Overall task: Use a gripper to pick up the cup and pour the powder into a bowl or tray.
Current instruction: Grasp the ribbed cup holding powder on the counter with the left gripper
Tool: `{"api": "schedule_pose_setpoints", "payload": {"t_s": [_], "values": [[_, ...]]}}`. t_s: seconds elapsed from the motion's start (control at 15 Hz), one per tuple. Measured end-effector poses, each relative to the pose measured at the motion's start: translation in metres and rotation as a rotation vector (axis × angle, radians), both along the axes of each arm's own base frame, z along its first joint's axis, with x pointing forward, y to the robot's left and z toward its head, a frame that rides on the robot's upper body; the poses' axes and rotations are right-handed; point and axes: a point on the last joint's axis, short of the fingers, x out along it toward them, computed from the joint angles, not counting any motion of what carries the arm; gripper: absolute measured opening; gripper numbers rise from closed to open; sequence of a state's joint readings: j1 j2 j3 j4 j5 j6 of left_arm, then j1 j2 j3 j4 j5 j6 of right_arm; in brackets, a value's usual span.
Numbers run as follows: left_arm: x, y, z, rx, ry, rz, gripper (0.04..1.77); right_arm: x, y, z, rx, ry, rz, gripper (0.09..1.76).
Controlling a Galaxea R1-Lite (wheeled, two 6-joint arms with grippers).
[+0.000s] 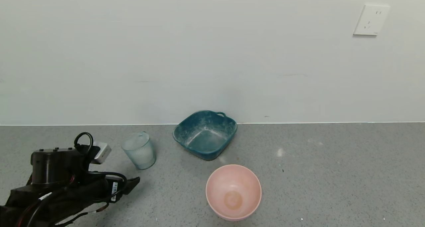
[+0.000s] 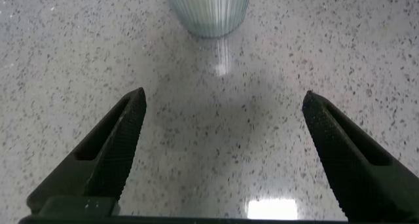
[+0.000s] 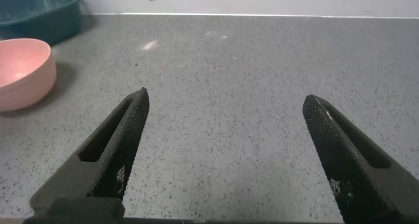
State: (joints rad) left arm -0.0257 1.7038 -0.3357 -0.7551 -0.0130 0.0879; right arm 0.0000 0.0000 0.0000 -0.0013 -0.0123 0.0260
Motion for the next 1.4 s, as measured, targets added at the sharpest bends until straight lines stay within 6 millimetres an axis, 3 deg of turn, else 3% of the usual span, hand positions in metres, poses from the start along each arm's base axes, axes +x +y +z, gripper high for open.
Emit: {"api": "schedule_pose_setpoints", "payload": {"t_s": [0.33, 0.6, 1.4], "values": [[0.019, -0.002, -0.021, -0.011, -0.149, -0.002, 1.72, 0.000, 0.000, 0.000, 0.000, 0.000, 0.000, 1.71], [0.024, -0.004, -0.041, -0.006, -0.148, 0.000, 1.72, 0.000, 0.000, 0.000, 0.000, 0.000, 0.000, 1.71], [0.045, -0.009, -0.066, -0.050, -0.237, 0.020, 1.72, 0.000, 0.000, 0.000, 0.000, 0.000, 0.000, 1.71]]}}
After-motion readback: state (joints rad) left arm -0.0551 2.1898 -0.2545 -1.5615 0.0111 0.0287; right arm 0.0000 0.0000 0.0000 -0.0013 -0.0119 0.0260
